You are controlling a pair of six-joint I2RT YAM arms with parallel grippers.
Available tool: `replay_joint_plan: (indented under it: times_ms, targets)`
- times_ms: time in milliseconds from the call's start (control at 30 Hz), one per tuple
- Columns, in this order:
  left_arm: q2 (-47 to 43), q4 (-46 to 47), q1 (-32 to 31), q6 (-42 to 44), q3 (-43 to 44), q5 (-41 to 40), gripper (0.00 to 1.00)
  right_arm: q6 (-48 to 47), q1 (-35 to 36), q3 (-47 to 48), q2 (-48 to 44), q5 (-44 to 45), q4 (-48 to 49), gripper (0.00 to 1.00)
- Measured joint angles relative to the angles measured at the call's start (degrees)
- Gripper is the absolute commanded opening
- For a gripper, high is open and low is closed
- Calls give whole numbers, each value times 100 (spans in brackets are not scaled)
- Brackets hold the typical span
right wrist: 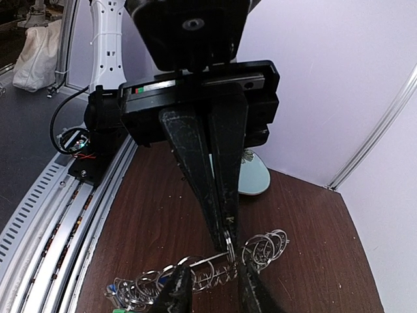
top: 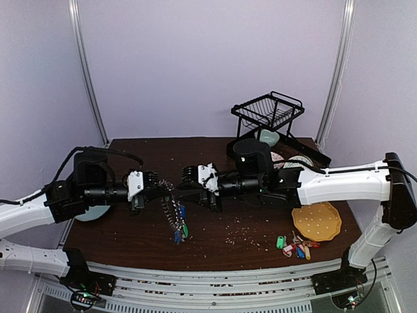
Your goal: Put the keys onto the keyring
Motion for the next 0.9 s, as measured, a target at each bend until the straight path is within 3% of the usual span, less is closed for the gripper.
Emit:
replay_joint_plan:
  times_ms: [467, 633, 867, 900]
  targets:
    - [0, -59, 0, 50, -2, 46, 0, 52, 4, 310, 313, 2, 122, 16]
    - [0, -61, 0, 50, -2, 68, 0, -11, 4, 369, 354, 4, 31, 0]
    - [-2, -101, 0, 44, -15, 105, 0, -120, 4, 393, 352, 2, -122, 0]
    - [-13, -94, 0, 33, -22, 109, 8, -92, 4, 393, 352, -2, -118, 0]
